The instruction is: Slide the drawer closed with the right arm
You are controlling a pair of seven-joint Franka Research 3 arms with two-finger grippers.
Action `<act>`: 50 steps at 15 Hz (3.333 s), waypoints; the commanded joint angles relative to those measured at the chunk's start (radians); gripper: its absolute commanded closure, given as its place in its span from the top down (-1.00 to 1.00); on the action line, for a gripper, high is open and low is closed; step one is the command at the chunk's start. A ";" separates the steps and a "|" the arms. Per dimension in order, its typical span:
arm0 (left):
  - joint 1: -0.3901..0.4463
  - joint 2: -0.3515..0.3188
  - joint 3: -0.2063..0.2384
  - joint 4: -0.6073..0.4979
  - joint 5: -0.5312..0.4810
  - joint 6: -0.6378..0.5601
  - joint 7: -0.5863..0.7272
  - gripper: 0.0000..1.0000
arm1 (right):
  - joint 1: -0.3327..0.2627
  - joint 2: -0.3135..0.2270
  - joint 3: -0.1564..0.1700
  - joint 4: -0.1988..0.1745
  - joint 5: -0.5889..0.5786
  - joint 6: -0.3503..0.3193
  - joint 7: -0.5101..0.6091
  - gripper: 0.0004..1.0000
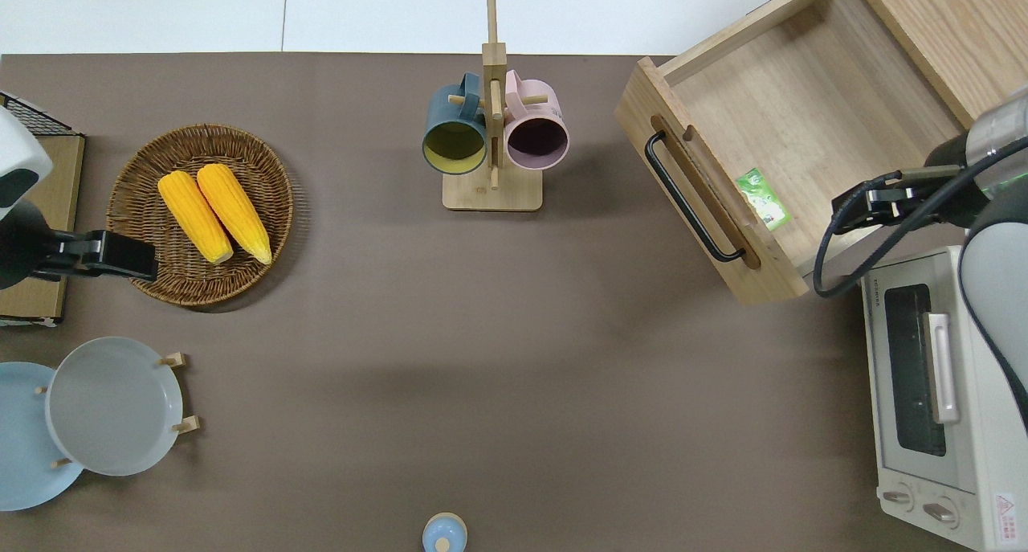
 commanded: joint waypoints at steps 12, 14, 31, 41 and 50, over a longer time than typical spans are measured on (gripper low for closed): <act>0.004 0.011 -0.006 0.026 0.017 -0.020 0.010 0.99 | -0.009 -0.028 0.005 0.017 0.011 -0.025 -0.031 -1.00; 0.004 0.011 -0.006 0.024 0.017 -0.020 0.010 0.99 | -0.006 -0.047 0.005 0.017 0.005 -0.025 -0.028 -1.00; 0.004 0.011 -0.006 0.026 0.017 -0.020 0.010 0.99 | 0.265 -0.042 0.026 0.055 0.000 0.010 0.491 -1.00; 0.004 0.011 -0.006 0.024 0.017 -0.020 0.010 0.99 | 0.422 0.076 0.026 0.055 -0.035 0.067 0.960 -1.00; 0.004 0.011 -0.006 0.026 0.017 -0.020 0.010 0.99 | 0.400 0.139 0.020 0.037 0.057 0.109 1.364 -1.00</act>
